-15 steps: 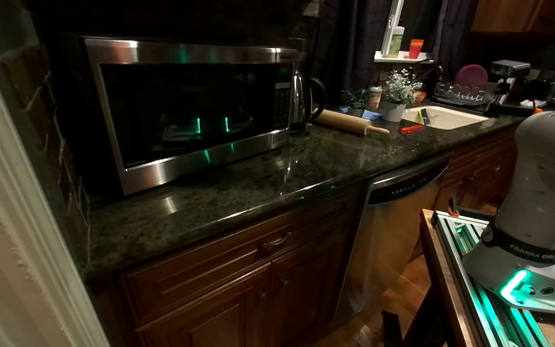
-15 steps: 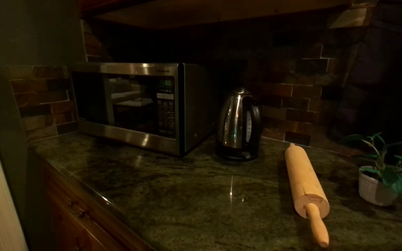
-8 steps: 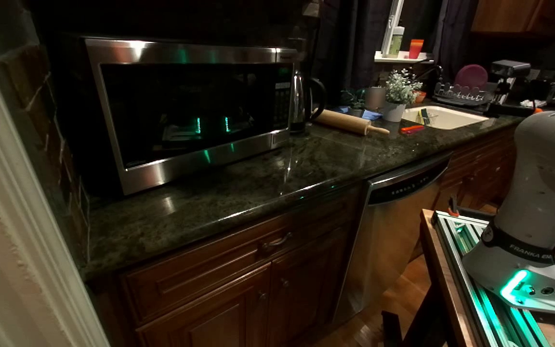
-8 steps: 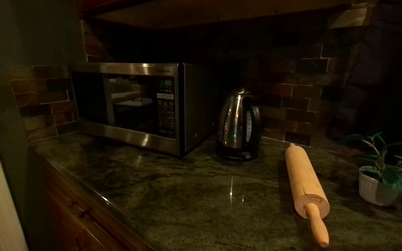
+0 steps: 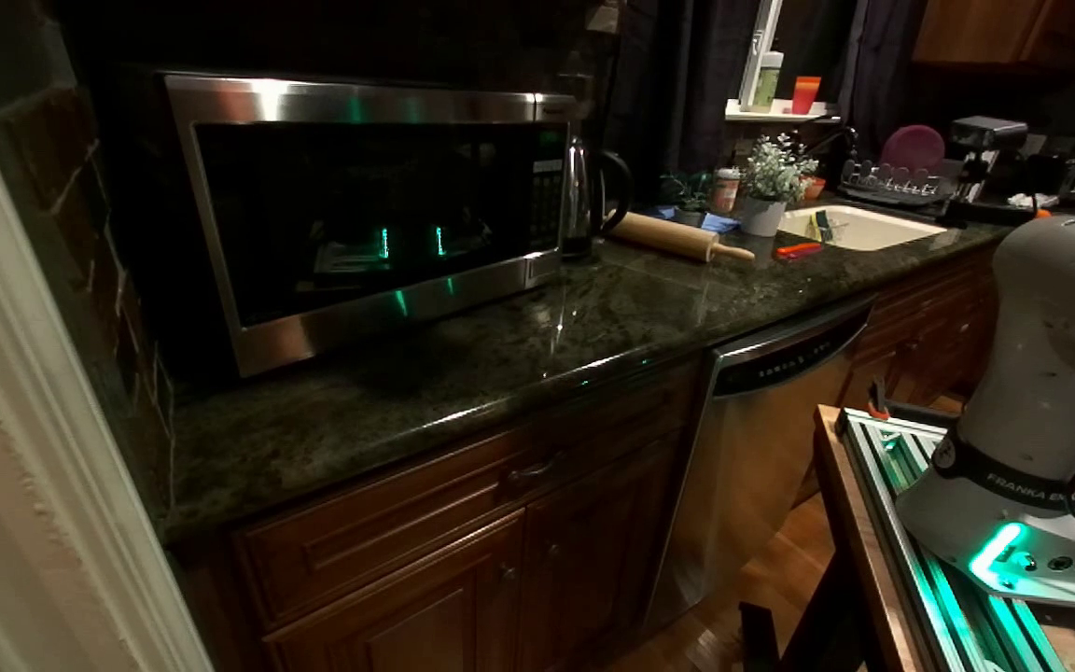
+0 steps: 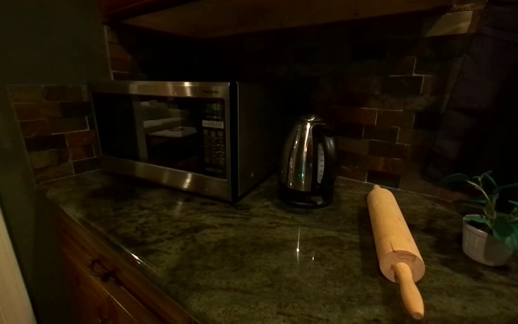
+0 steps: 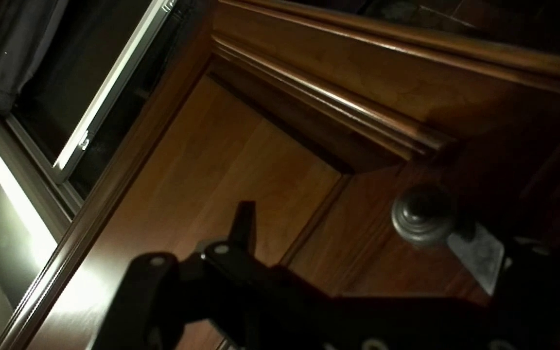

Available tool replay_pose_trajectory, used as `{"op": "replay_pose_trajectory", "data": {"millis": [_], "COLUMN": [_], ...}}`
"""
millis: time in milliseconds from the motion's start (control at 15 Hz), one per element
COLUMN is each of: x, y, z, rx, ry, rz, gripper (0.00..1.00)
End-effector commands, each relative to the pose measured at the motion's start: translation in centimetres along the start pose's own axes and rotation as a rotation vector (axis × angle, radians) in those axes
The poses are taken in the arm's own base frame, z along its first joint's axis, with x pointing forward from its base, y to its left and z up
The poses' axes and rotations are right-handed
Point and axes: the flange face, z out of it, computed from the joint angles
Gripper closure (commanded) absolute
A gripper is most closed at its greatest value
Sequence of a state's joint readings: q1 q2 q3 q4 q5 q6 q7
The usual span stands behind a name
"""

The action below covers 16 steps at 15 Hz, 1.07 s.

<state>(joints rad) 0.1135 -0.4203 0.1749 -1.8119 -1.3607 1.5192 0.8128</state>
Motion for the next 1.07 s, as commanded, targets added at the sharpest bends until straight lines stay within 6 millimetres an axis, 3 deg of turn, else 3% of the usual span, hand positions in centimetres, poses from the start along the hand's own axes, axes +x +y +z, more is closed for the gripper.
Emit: {"op": "replay_pose_trajectory", "data": {"millis": [0,1000], "x": [-1.0,-5.2], "y": [4.4,13.0], "z": [-0.4,-2.5], "rx": [-0.038,0.065], "ry": [-0.061,-0.128], "rz": [-0.086,-0.343], "gripper": [0.0,0.0]}}
